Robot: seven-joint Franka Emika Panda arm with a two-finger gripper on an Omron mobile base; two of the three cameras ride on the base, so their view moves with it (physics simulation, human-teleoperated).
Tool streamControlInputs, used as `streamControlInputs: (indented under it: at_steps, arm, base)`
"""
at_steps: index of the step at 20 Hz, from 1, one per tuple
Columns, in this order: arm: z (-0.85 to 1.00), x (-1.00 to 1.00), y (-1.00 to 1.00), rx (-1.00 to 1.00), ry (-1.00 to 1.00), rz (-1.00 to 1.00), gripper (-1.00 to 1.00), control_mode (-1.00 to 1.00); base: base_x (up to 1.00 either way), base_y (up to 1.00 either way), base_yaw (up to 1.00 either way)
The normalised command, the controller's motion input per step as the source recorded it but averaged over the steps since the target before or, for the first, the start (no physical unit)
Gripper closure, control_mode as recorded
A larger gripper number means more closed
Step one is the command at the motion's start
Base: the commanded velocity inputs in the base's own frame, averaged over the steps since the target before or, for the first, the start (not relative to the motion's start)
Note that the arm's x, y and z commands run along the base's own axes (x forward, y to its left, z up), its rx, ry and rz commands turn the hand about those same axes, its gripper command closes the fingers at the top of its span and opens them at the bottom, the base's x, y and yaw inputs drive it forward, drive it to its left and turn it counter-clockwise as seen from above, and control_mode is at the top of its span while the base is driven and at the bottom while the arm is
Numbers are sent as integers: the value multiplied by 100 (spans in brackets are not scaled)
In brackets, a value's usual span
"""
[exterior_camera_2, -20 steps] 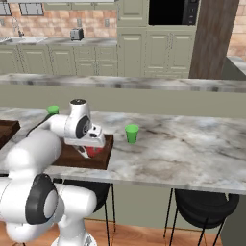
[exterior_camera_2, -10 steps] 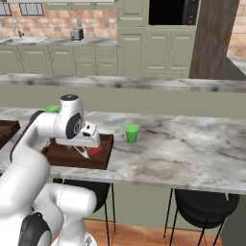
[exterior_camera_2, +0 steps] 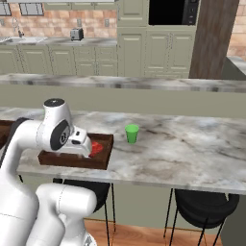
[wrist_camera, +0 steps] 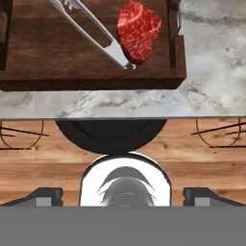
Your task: Gather the tomato and lemon from the fridge and place them on a tray on the dining counter. Then gather the steaks from the fridge and place them on the other tray.
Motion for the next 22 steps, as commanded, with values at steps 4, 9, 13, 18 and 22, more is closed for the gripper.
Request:
streamControlInputs:
  at_steps: [4, 9, 13, 18, 22]
  arm:
    - [23, -55, 7, 0, -2, 0, -100, -100]
    - [32, -44, 1, 0, -1, 0, -100, -100]
    - [34, -38, -14, 0, -4, 0, -100, -100]
    - [16, -65, -20, 2, -12, 0, -100, -100]
    - [6, -74, -12, 3, -12, 0, -100, -100]
  base:
    - [0, 0, 0]
    - [0, 0, 0]
    - [0, 0, 0]
    - [0, 0, 0]
    - [0, 0, 0]
